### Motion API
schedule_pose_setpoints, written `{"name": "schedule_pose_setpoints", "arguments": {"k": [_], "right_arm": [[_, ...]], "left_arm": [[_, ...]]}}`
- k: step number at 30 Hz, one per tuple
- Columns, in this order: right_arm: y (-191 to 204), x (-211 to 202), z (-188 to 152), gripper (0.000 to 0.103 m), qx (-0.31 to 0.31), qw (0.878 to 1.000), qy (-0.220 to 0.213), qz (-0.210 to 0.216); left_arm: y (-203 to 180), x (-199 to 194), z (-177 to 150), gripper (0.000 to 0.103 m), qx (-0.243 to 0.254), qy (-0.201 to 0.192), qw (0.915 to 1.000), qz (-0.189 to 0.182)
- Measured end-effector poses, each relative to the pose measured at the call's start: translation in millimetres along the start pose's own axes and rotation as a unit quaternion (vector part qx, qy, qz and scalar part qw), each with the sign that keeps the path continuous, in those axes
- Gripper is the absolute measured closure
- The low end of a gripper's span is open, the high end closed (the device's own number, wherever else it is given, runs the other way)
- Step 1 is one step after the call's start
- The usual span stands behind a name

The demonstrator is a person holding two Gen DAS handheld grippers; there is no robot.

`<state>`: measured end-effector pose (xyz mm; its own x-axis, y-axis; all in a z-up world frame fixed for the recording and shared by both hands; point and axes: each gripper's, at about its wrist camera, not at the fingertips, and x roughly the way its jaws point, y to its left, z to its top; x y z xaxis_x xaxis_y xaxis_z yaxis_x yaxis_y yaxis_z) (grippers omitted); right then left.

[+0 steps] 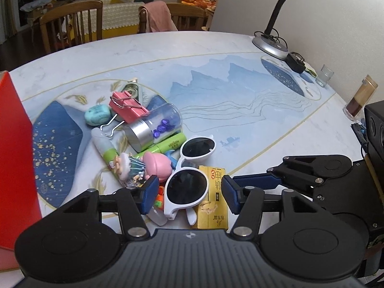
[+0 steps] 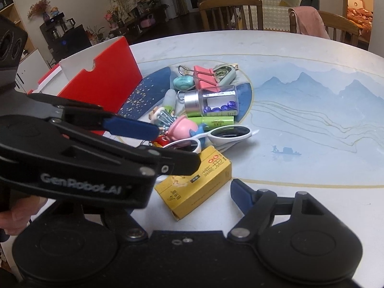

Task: Organize rigid objects
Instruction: 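Grasp the white sunglasses with the left tool while the right tool grasps the yellow box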

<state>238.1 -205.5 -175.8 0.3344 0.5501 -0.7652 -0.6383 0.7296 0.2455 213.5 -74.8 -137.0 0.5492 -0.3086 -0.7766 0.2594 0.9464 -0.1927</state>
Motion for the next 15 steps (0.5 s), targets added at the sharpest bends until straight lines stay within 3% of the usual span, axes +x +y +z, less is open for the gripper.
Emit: {"name": "schedule_pose_setpoints", "arguments": {"k": [11,13,15], "right_arm": [[-1.0,12.7,7.2,0.025,0.011,1.000,0.006,0.007],[-1.3,15.4,8.2,0.028,0.015,1.000,0.009,0.006],[-3.5,16.1,8.4,0.038,0.022,1.000,0.009,0.004]], "left_arm": [[7.4,15.6,5.4,0.053,-0.014,0.020,0.9996,-0.016],[7.8,16.6,5.8,0.057,-0.015,0.020,0.9996,-0.013],[9.3,17.0,6.1,0.062,-0.021,0.020,0.9995,-0.011]]}}
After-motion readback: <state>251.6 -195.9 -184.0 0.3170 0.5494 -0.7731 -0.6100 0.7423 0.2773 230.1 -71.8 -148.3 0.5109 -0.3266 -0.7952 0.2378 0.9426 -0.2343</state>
